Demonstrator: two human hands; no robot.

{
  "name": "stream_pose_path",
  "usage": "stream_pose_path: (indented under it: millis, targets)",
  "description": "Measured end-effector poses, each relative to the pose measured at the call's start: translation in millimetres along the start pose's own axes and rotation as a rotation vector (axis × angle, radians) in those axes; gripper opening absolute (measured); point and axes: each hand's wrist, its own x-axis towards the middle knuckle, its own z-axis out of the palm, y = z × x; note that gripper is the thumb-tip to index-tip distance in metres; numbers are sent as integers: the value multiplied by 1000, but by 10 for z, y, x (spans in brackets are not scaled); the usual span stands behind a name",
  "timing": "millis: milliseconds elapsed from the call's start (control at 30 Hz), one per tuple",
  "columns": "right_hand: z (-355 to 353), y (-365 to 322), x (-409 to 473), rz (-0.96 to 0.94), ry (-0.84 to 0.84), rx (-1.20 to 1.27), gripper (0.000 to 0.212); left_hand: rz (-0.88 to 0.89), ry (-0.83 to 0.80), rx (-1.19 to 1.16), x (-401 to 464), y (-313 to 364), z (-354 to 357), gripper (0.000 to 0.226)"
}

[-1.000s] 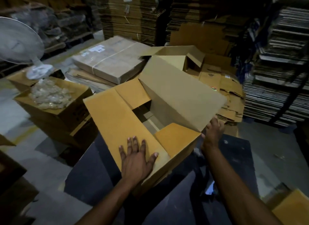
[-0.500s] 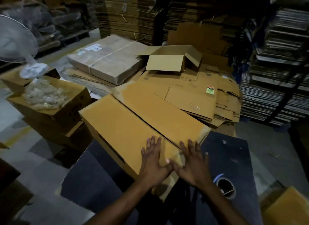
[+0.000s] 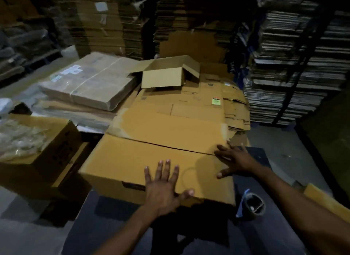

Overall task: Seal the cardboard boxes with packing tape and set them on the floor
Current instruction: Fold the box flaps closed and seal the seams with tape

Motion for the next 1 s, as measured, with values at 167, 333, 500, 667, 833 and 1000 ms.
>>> stream_pose_path:
  millis: [167,333,500,667,833,1000]
  targets:
    - [-43,154,-166,113,308,143,77,132,-94,48,239,290,-171,136]
    - [448,450,-571,265,688,487,28,257,54,0,837,327,-433,124]
    - [1095,763,-664,412,159,357,47,215,48,16,1233,395,-301,115]
    - [1390,856,-641,245,-112,-81,48,170,16,-12,1296,480,-158,107]
    - [1525,1134,-678,295,-64,-186,36,157,-5,-4,1314,494,-124,107]
    - [1309,1340,-966,417,139,98,17,127,-34,18,1266,663,-68,117]
